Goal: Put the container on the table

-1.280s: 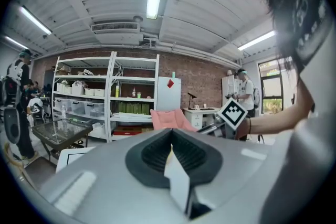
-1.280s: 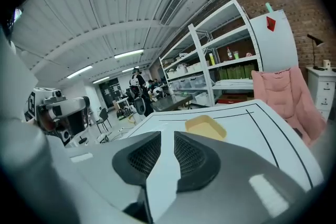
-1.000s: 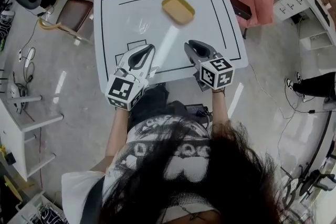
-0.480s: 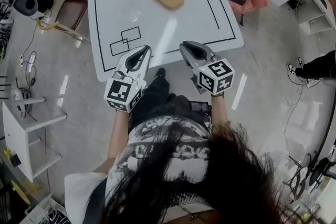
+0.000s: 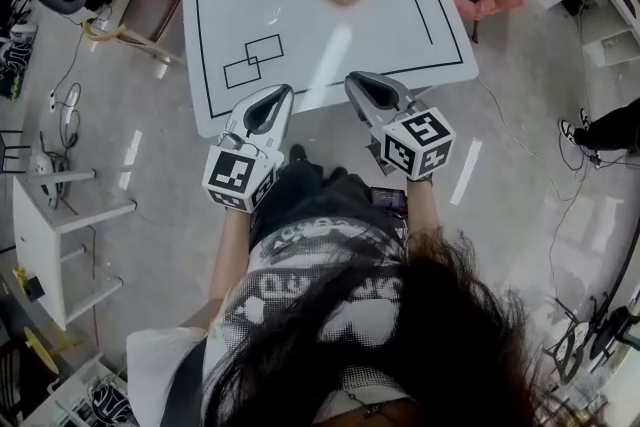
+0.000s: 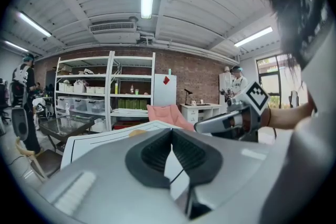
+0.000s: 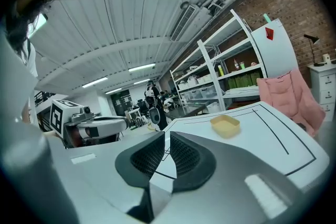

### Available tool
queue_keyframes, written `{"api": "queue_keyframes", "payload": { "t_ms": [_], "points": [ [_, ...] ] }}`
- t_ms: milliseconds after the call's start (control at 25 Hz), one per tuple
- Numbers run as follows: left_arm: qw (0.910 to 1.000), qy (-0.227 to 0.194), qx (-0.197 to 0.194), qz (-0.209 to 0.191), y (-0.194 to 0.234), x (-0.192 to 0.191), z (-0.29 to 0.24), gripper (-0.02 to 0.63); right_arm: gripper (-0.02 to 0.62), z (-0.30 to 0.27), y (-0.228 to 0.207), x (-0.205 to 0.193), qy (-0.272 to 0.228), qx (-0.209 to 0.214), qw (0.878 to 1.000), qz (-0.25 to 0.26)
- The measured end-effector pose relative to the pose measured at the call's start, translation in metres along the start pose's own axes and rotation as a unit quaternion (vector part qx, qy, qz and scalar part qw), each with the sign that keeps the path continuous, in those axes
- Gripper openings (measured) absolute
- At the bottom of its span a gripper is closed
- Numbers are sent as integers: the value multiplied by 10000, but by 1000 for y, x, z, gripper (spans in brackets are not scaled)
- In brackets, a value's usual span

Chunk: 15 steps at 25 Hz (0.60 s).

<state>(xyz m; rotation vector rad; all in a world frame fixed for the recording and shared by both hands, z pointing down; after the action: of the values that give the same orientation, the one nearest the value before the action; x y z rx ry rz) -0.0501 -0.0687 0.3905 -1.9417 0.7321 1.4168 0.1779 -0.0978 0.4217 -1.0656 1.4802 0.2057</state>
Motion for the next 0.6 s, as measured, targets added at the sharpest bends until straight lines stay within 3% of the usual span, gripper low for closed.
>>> {"api": "queue_keyframes", "payload": {
  "t_ms": [600],
  "points": [
    [9997,-226,122,-8,60,-5,53,0,6,-58,66,4,69,197,9996,200]
  ]
}}
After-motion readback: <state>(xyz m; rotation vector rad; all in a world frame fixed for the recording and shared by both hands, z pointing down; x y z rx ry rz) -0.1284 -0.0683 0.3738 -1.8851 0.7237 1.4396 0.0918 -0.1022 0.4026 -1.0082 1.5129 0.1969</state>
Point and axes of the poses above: the fingertips, and each gripper's own axes: z backward along the fingers, y to its left, x out of its top, the point moved 10 cm from there along z, backward along the fingers, and after that the axes turned 9 degrees about -z, right-handed, at the moved point
